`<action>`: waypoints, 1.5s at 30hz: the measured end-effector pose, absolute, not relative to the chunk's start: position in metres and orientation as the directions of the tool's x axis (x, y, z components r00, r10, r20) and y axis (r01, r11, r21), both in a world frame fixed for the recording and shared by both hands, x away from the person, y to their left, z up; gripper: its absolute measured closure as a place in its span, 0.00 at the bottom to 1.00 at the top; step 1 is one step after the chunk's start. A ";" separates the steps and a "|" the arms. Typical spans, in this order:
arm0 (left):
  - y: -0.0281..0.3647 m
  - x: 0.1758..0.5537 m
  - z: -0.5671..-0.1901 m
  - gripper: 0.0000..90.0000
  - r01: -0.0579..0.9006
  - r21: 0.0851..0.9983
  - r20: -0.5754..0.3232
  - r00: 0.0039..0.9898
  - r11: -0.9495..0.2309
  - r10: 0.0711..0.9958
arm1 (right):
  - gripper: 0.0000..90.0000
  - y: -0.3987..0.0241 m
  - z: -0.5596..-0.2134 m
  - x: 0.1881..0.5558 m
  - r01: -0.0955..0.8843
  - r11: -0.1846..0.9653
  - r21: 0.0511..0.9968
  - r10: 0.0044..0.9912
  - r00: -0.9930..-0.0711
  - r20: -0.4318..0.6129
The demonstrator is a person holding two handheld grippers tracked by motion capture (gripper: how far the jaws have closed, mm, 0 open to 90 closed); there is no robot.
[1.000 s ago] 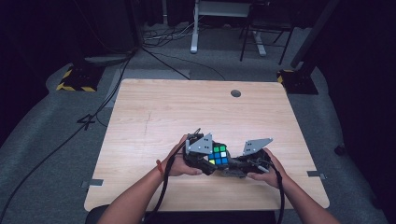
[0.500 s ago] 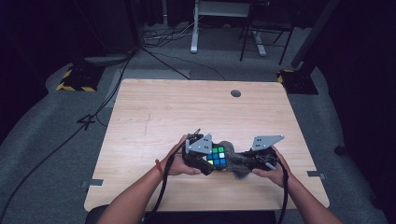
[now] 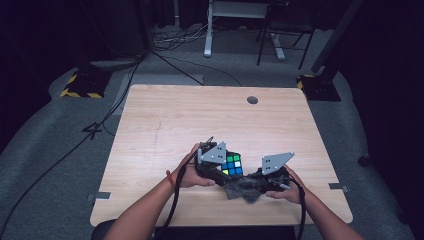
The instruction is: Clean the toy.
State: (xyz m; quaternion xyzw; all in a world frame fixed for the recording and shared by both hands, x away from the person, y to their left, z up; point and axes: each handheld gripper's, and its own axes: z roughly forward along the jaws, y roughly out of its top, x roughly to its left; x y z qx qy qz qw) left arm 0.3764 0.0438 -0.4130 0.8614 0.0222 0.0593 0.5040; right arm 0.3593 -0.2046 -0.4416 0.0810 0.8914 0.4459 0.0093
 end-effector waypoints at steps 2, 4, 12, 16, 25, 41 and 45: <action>0.045 0.379 -0.415 0.37 -0.007 0.873 0.061 0.994 -0.488 0.095 | 0.86 -0.210 -0.441 0.362 0.153 0.576 0.803 0.193 -0.980 0.049; 0.043 0.378 -0.417 0.37 -0.017 0.860 0.070 0.994 -0.509 0.086 | 0.86 -0.215 -0.439 0.367 0.193 0.559 0.807 0.264 -0.963 0.048; 0.040 0.384 -0.431 0.37 -0.004 0.817 0.065 0.994 -0.576 0.086 | 0.86 -0.236 -0.435 0.381 0.275 0.500 0.821 0.406 -0.912 0.058; 0.040 0.387 -0.440 0.37 0.013 0.791 0.061 0.993 -0.612 0.099 | 0.86 -0.245 -0.434 0.385 0.294 0.494 0.818 0.442 -0.896 0.055; 0.035 0.395 -0.457 0.37 0.042 0.765 0.044 0.992 -0.642 0.118 | 0.85 -0.253 -0.443 0.394 0.323 0.538 0.779 0.477 -0.878 0.035; 0.045 0.401 -0.463 0.37 0.051 0.748 0.044 0.991 -0.661 0.126 | 0.85 -0.266 -0.456 0.406 0.362 0.588 0.723 0.501 -0.865 0.026; 0.048 0.402 -0.467 0.37 0.064 0.742 0.030 0.991 -0.667 0.129 | 0.84 -0.267 -0.461 0.408 0.351 0.623 0.699 0.479 -0.878 0.014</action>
